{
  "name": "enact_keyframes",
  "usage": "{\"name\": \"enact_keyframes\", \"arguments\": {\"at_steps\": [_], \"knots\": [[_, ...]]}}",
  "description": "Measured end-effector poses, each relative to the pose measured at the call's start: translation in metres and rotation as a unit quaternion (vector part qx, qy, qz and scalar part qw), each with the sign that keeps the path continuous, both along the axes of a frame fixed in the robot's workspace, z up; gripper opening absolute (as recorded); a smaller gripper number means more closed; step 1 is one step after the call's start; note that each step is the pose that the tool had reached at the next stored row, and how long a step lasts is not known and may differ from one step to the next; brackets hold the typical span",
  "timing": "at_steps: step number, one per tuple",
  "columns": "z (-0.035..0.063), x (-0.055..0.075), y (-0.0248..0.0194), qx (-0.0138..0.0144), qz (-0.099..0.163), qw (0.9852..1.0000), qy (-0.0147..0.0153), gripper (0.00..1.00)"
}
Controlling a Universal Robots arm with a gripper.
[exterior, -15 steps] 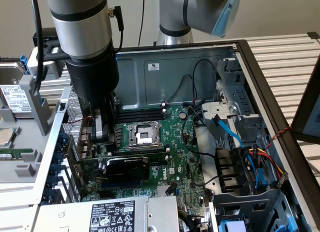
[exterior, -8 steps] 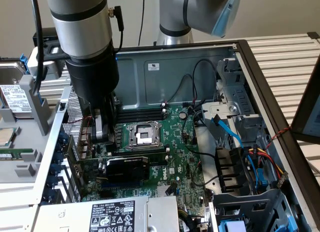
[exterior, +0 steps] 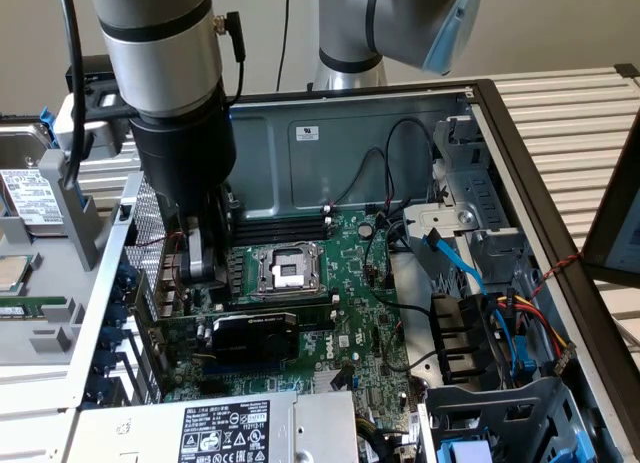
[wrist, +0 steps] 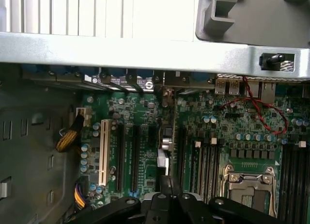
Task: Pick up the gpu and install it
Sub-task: 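Press down on the gpu until it lock into place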
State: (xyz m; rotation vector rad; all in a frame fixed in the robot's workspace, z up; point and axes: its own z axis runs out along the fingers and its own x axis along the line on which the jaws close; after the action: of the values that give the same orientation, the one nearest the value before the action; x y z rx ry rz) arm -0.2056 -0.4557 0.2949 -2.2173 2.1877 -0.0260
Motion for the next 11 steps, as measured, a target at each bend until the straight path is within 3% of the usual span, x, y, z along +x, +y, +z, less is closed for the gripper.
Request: {"name": "enact_keyframes", "arguments": {"at_steps": [1, 4, 5, 8, 11], "knots": [[-0.0011, -0.0004, 0.0004, -0.0001, 0.0, 1.0, 0.0009, 0.11], [-0.0035, -0.0013, 0.0009, -0.0001, 0.0, 1.0, 0.0089, 0.11], [-0.0038, -0.0016, 0.001, -0.0001, 0.0, 0.9999, 0.0103, 0.11], [-0.0054, -0.0023, 0.0018, -0.0004, -0.001, 0.9999, 0.0109, 0.11], [-0.0079, -0.0064, 0.0025, -0.001, -0.001, 1.0, 0.009, 0.11]]}}
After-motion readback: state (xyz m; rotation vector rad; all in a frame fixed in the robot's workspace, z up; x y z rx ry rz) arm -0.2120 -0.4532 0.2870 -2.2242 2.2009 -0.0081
